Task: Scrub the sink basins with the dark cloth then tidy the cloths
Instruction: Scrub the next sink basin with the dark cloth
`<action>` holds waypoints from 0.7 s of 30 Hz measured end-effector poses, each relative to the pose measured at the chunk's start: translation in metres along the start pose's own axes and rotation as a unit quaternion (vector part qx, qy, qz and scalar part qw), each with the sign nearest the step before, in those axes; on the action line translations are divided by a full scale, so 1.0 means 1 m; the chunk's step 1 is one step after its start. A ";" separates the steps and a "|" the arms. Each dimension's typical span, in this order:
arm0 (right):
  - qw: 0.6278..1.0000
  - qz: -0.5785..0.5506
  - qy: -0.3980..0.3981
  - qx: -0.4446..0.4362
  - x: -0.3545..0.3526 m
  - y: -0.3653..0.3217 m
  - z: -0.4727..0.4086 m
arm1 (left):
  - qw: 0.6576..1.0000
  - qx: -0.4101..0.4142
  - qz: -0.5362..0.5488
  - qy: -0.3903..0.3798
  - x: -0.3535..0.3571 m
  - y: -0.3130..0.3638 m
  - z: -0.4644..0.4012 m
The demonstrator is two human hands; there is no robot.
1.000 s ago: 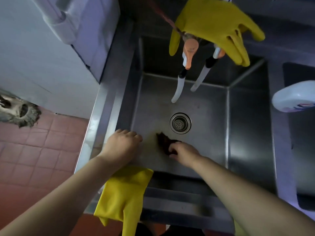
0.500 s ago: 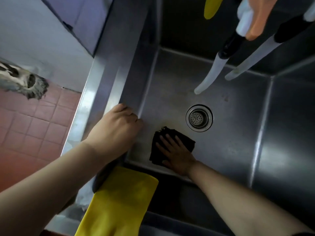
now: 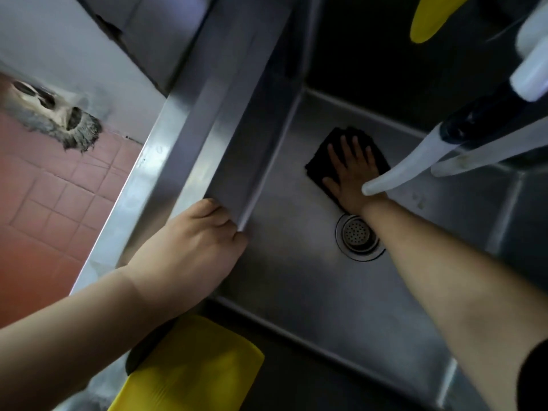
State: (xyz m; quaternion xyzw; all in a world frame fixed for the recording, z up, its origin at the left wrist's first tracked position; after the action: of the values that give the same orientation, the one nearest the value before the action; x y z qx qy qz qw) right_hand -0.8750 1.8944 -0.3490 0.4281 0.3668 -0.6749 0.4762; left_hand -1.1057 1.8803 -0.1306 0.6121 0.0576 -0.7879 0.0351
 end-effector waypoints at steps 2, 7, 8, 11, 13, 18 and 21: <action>0.999 -0.035 0.032 0.027 -0.021 0.019 -0.018 | 1.000 -0.004 -0.001 0.002 0.003 0.000 0.001; 0.992 -0.026 0.070 0.103 -0.035 0.014 -0.032 | 1.000 -0.012 -0.008 0.012 0.001 -0.002 0.002; 0.991 -0.026 0.068 0.108 -0.032 0.006 -0.030 | 1.000 -0.013 -0.011 0.015 0.000 -0.001 0.002; 0.996 -0.007 0.054 0.070 -0.016 -0.031 -0.015 | 0.999 -0.016 -0.025 0.016 0.000 0.000 0.001; 0.999 -0.004 0.042 0.028 -0.001 -0.057 0.004 | 0.999 -0.019 -0.030 0.012 0.000 0.000 0.001; 0.994 0.012 0.036 -0.107 0.037 -0.127 0.076 | 0.999 -0.016 -0.034 0.013 -0.006 0.001 0.000; 0.982 0.019 0.012 -0.187 0.063 -0.170 0.125 | 0.999 -0.022 -0.040 0.012 -0.005 0.001 0.000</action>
State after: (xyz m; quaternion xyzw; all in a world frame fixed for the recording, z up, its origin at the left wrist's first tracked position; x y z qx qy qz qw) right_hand -1.0775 1.8077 -0.3468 0.3466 0.4839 -0.5804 0.5558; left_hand -1.1045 1.8797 -0.1254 0.6175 0.0993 -0.7801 0.0163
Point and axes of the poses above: each hand's wrist, its own z-axis away from the middle knuckle, its own x-axis out of the palm, y = z × x, the point moved 10 cm from there along -z, towards the middle knuckle, and after that the axes turned 3 degrees about -y, right-handed, at the moved point
